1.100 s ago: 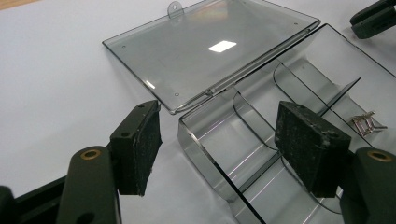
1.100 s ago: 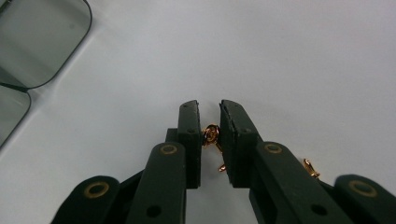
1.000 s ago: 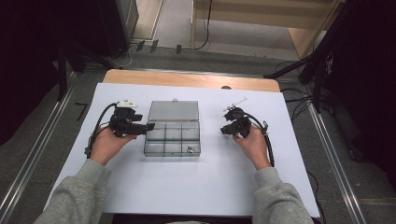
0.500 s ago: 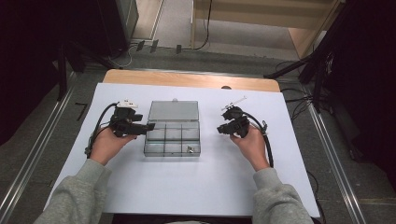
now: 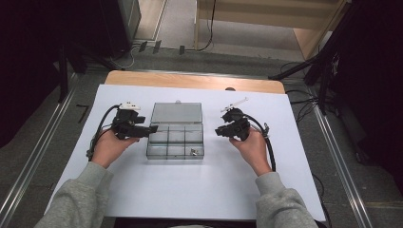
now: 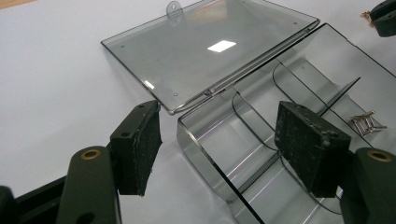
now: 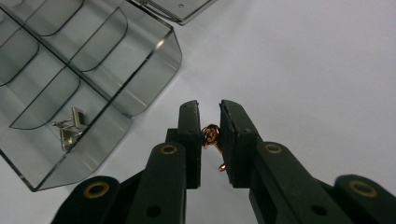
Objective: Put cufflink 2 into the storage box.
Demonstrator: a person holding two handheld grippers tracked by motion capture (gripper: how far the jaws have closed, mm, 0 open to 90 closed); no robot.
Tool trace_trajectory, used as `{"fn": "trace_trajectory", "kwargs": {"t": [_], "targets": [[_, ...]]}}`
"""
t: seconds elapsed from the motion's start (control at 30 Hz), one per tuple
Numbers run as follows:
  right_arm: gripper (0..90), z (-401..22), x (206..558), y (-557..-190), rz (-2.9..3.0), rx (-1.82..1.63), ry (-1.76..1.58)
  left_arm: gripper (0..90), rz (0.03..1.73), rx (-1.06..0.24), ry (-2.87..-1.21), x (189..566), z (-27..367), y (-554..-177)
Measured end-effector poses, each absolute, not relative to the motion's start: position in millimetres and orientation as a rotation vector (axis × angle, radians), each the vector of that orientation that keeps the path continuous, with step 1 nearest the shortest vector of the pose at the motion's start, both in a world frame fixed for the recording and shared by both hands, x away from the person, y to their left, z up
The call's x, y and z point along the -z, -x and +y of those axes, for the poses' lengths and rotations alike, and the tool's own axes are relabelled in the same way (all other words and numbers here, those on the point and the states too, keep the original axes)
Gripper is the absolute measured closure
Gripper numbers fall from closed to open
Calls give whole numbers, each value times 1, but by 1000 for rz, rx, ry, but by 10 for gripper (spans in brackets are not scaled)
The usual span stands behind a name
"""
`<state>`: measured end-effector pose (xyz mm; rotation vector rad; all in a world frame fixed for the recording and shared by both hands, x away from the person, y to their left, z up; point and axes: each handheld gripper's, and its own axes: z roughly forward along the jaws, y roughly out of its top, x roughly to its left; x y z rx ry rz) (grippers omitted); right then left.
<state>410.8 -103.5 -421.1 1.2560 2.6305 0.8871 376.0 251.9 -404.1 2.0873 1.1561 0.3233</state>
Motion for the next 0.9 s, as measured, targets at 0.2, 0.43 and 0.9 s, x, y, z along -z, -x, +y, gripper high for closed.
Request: {"fn": "trace_trajectory", "kwargs": {"t": [0.2, 0.43, 0.9], "targets": [[805, -97, 417, -407, 2640, -901, -1233, 323, 1156, -324, -2088, 404, 252, -376], [806, -89, 413, -403, 2651, -926, -1209, 323, 1155, -327, -2088, 404, 252, -376], [806, -75, 404, -392, 2670, -969, -1155, 323, 1153, -326, -2091, 404, 251, -376]]}}
